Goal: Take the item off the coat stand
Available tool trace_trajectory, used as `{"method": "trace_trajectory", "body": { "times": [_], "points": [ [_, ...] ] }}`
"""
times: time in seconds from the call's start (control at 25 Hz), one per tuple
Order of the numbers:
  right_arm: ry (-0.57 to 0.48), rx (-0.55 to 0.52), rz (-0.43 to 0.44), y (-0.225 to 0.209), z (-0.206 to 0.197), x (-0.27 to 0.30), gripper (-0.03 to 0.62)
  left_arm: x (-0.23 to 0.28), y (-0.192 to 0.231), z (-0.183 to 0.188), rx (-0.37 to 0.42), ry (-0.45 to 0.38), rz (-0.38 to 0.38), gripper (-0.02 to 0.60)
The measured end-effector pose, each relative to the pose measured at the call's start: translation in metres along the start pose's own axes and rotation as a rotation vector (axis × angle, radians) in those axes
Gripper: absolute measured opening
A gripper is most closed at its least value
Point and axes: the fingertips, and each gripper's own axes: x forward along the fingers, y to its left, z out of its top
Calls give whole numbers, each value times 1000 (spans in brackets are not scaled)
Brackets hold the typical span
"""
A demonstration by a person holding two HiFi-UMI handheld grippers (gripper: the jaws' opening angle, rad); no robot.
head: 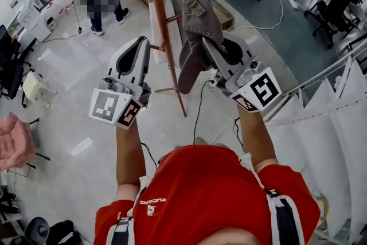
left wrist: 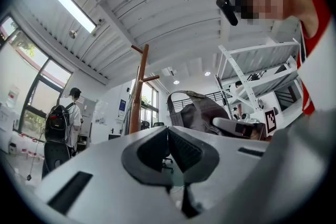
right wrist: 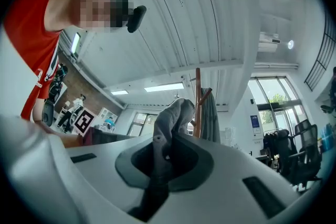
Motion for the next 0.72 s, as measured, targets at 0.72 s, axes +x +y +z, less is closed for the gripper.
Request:
{"method": "trace_trajectory", "body": {
  "times": [0.72],
  "points": [
    [4, -11, 5, 8, -7, -8, 34, -11, -2, 1, 9, 5, 24, 12]
  ]
}}
